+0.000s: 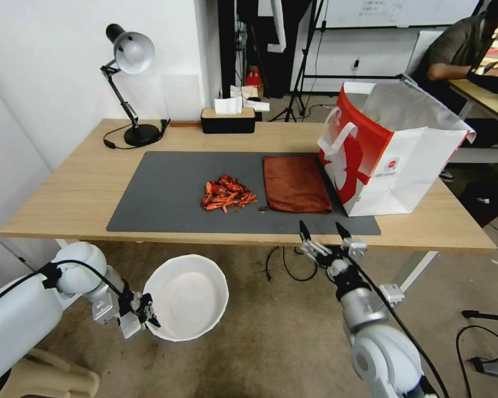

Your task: Sweep shrimp from table into container with towel, then put container into takeout bag.

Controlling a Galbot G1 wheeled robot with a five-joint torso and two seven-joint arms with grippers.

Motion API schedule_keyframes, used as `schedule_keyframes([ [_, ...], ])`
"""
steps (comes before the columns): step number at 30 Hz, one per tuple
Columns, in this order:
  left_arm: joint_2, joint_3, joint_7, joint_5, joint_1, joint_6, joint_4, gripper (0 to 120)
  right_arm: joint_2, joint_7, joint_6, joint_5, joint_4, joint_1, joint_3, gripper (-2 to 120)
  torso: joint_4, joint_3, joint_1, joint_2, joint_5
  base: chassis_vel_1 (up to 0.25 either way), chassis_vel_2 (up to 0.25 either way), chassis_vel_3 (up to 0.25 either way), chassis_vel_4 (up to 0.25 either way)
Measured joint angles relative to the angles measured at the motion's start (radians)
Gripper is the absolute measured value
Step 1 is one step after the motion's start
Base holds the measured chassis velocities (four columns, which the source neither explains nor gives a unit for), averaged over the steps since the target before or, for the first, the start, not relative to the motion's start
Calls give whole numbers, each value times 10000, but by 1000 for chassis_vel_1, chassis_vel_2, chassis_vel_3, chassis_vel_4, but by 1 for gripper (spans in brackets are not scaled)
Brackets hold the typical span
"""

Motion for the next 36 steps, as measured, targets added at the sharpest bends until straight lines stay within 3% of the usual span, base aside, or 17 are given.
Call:
schedule_keyframes([
  [8, -89, 259, 3, -377, -301, 314, 62, 0, -954, 94, -416, 432, -1055, 1880, -890, 100, -2, 0, 1, 0, -1, 0, 0, 0, 0],
  [14, -219, 468, -29, -537, -564, 331, 388, 0, -1295, 1067, -815, 578, -2162, 3871, -2249, 100, 2, 0, 1, 0, -2, 0, 0, 0, 0],
  [17, -377, 583, -61, -517, -851, 306, 476, 0, -1312, 2018, -1729, 1148, -2773, 5467, -3362, 100, 0, 1, 2, -1, -4, 0, 0, 0, 0],
  [19, -391, 629, -77, -519, -903, 313, 475, 0, -1308, 2173, -1852, 1202, -2887, 5716, -3520, 100, 1, 0, 1, -1, -3, 0, 0, 0, 0],
  [21, -456, 833, -133, -533, -1142, 346, 545, 0, -1263, 3068, -2583, 1315, -3432, 6762, -4152, 100, 2, 1, 2, -1, -2, 0, 0, 0, 0],
  [22, -456, 833, -133, -533, -1142, 346, 545, 0, -1263, 3068, -2583, 1315, -3432, 6762, -4152, 100, 2, 1, 2, -1, -2, 0, 0, 0, 0],
  [25, -506, 1110, -213, -630, -1449, 348, 682, 0, -1276, 4281, -3628, 1629, -3786, 7609, -4492, 100, -1, 1, 2, -1, -3, 0, 0, 0, 0],
  [30, -577, 1315, -202, -619, -1837, 382, 572, 0, -1325, 5050, -4585, 2198, -4103, 8277, -4641, 100, -4, 0, 2, -1, -2, 0, 0, 0, 0],
  [36, -608, 1388, -179, -355, -1860, 393, 359, 0, -1426, 5740, -5219, 2993, -4329, 8450, -4682, 100, -3, -1, -1, 0, -1, 0, 0, 0, 0],
])
